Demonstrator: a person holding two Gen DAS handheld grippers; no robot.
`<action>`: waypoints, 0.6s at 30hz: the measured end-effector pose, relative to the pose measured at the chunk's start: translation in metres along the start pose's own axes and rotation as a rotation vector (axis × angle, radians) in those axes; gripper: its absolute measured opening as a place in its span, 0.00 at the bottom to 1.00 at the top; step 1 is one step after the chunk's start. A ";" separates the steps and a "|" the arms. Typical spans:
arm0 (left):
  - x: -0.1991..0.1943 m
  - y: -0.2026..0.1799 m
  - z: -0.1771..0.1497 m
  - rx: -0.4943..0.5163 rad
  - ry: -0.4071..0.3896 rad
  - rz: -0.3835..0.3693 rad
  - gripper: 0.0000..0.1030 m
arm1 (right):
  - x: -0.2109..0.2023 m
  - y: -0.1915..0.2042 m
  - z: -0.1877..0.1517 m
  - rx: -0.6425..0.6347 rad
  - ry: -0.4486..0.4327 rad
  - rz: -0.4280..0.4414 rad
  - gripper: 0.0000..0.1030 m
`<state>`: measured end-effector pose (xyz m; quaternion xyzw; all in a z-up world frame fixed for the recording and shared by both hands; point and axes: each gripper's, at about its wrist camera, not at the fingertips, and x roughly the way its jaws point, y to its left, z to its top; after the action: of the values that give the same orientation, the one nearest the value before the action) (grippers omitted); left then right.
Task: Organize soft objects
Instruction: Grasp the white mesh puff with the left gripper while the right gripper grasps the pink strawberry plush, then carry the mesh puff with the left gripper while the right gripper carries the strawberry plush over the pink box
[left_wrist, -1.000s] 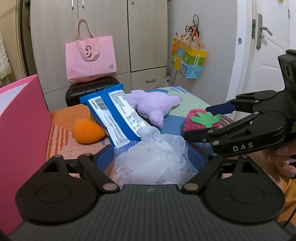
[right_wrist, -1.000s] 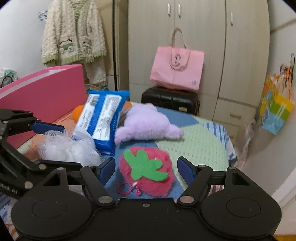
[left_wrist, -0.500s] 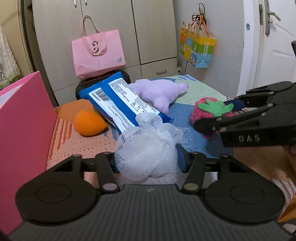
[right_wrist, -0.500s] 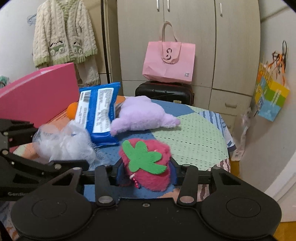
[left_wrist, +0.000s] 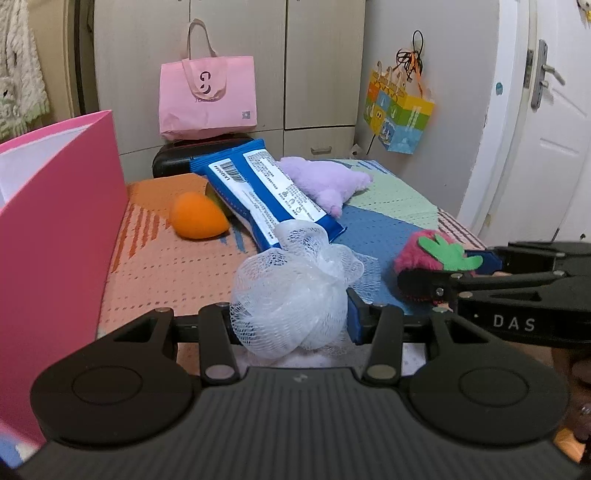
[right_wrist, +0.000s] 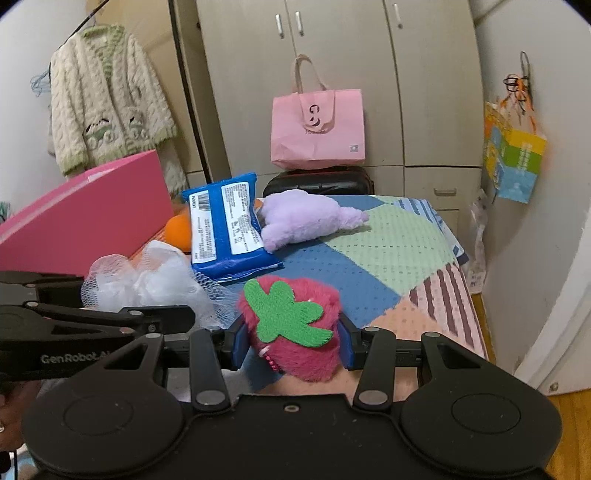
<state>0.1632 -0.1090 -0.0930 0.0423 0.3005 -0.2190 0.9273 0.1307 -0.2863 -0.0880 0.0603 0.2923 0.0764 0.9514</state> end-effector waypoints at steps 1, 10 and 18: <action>-0.004 0.002 -0.001 -0.006 0.001 -0.006 0.43 | -0.003 0.002 -0.002 0.006 -0.001 -0.002 0.50; -0.037 0.013 -0.009 -0.058 -0.023 -0.045 0.43 | -0.022 0.027 -0.014 -0.015 -0.010 -0.017 0.50; -0.058 0.026 -0.019 -0.099 0.019 -0.071 0.43 | -0.041 0.051 -0.019 -0.064 0.002 0.023 0.50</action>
<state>0.1218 -0.0589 -0.0767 -0.0121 0.3211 -0.2361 0.9171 0.0812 -0.2421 -0.0731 0.0330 0.2897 0.0969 0.9516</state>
